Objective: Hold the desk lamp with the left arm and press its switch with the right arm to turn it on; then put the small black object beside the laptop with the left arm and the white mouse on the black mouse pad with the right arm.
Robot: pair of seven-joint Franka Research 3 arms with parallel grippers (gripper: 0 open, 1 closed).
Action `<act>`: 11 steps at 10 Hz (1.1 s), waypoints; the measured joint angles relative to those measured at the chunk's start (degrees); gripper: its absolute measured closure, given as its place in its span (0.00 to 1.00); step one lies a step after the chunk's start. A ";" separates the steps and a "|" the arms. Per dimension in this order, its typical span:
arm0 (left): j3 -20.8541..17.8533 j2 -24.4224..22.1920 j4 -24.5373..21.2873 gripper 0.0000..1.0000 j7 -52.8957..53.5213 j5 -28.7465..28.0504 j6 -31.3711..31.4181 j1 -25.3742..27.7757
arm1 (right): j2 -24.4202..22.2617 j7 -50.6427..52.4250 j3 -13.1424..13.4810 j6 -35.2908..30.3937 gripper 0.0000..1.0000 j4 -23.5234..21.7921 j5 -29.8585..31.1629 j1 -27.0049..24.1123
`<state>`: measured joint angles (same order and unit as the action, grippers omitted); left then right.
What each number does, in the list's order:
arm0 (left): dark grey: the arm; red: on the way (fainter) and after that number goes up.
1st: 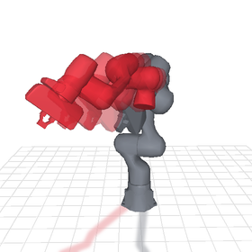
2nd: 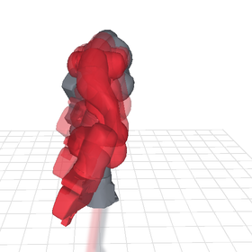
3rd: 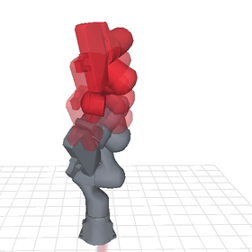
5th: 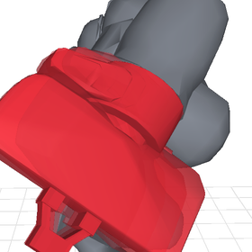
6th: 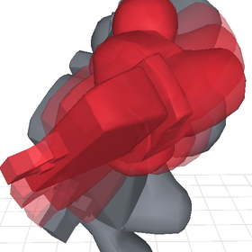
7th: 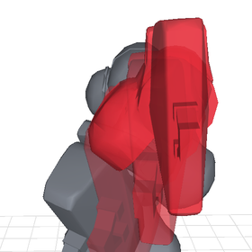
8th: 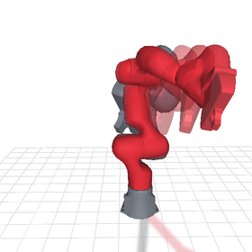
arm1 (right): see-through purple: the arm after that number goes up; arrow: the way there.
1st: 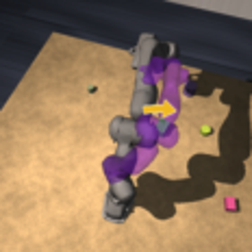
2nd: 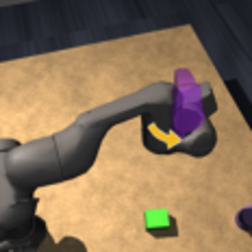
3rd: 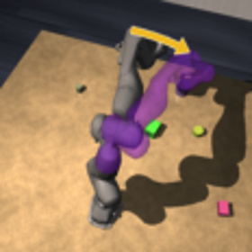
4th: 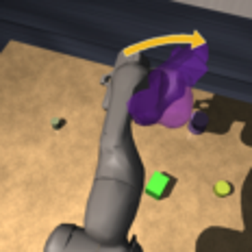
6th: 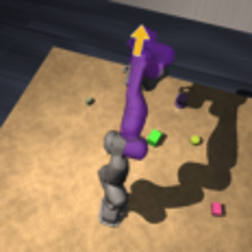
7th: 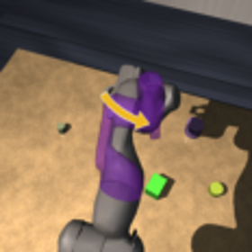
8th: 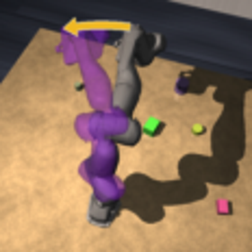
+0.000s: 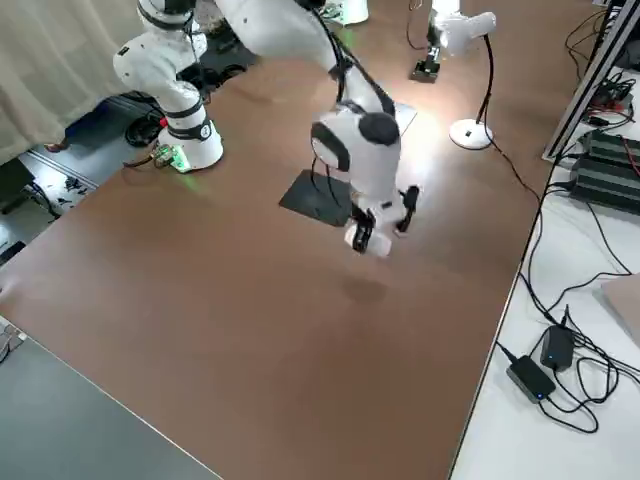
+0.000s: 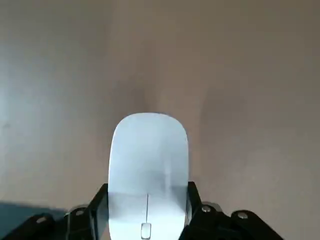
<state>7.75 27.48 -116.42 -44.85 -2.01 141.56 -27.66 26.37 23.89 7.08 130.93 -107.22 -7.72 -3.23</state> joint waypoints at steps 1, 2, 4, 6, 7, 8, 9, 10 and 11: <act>0.00 1.11 -0.03 0.21 -0.16 0.00 0.23 -0.58 | -5.76 -2.02 -0.06 3.83 0.37 -9.81 -0.07 1.75; 0.00 2.01 -0.03 0.21 -0.16 0.00 0.87 -1.00 | -10.43 -4.11 -0.18 6.56 0.37 -18.48 -0.09 3.25; 0.06 3.39 0.44 0.21 -0.25 0.00 2.68 -3.27 | -17.07 -7.83 -0.37 9.91 0.37 -30.47 -0.91 5.99; 0.05 4.37 1.20 0.21 -0.55 0.00 2.83 -5.07 | -18.54 -8.89 -0.47 16.61 0.37 -36.21 -4.59 9.18; 0.05 4.54 1.21 0.21 -0.54 0.00 2.83 -5.38 | -18.46 -9.07 -0.49 19.08 0.37 -38.12 -6.85 10.90; 0.05 4.65 1.22 0.21 -0.47 0.00 2.84 -5.48 | -18.31 -9.32 -0.49 20.76 0.37 -39.65 -8.73 12.46; 0.05 4.76 1.25 0.21 -0.29 0.00 2.86 -5.49 | -17.76 -9.72 -0.49 22.56 0.37 -40.81 -9.70 13.57; 0.06 4.78 1.31 0.21 -0.16 0.00 2.86 -5.54 | -16.68 -9.92 -0.49 24.51 0.37 -41.39 -9.99 13.93; 0.06 4.80 1.40 0.21 -0.13 0.00 2.90 -5.61 | -15.43 -9.94 -0.36 26.13 0.37 -41.45 -10.06 13.92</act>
<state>7.81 32.28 -115.01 -44.98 -2.01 144.46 -33.27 10.93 13.94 6.72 157.06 -148.67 -17.78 10.69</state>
